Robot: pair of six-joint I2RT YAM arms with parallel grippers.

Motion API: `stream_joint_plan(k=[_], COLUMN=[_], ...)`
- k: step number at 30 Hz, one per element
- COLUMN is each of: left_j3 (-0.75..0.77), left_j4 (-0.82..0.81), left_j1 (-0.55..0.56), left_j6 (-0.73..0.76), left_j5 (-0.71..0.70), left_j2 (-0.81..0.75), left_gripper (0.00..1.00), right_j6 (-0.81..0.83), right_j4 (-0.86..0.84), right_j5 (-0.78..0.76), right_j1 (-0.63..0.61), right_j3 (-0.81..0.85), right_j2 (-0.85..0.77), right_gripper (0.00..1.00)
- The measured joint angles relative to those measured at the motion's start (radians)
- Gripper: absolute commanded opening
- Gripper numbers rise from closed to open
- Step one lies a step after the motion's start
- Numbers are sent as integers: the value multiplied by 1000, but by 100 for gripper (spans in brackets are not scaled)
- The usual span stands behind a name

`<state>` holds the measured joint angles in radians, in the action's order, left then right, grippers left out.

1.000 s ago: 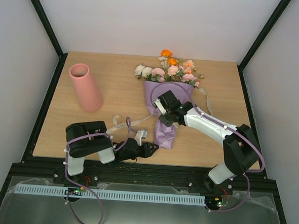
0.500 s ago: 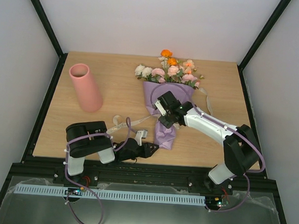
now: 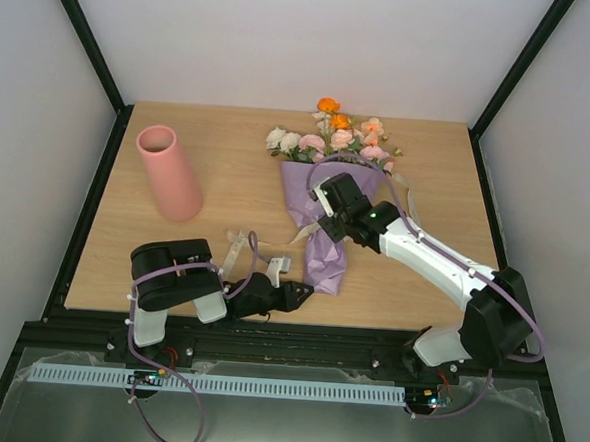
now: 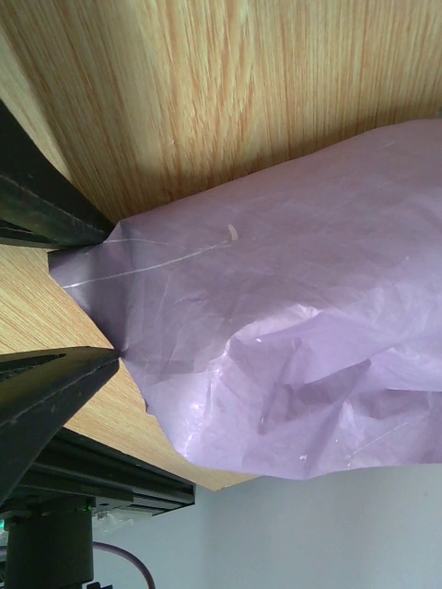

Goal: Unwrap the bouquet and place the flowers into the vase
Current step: Untie the ribbon from the wrapping paper.

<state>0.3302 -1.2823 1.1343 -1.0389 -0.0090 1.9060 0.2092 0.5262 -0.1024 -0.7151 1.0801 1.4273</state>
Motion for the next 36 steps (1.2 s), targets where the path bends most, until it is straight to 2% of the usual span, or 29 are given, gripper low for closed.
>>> stream_joint_plan(k=[8, 12, 18, 24, 27, 30, 33, 36], left_j3=[0, 1, 14, 18, 19, 18, 16, 16], left_j4=[0, 2, 19, 27, 45, 93, 163, 226], left_j1=[0, 1, 4, 6, 7, 7, 8, 9], left_j6=[0, 0, 1, 2, 4, 11, 24, 40], left_j5=[-1, -3, -5, -10, -10, -10, -12, -25], left_j2=[0, 0, 0, -2, -13, -48, -98, -158], left_gripper=[47, 47, 47, 48, 52, 54, 57, 59], right_j6=[-55, -96, -117, -156, -230, -357, -521, -670], right_j4=[-49, -93, -180, -229, -246, -242, -243, -254], right_j5=[-196, -319, -423, -388, -381, -371, -351, -323], right_j1=[-1, -1, -1, -1, -1, -1, -1, 15], right_j3=[19, 84, 183, 168, 39, -90, -192, -267], right_j2=[-79, -159, -281, -329, -333, -332, -353, -401], right_gripper=[1, 1, 2, 30, 37, 51, 55, 51])
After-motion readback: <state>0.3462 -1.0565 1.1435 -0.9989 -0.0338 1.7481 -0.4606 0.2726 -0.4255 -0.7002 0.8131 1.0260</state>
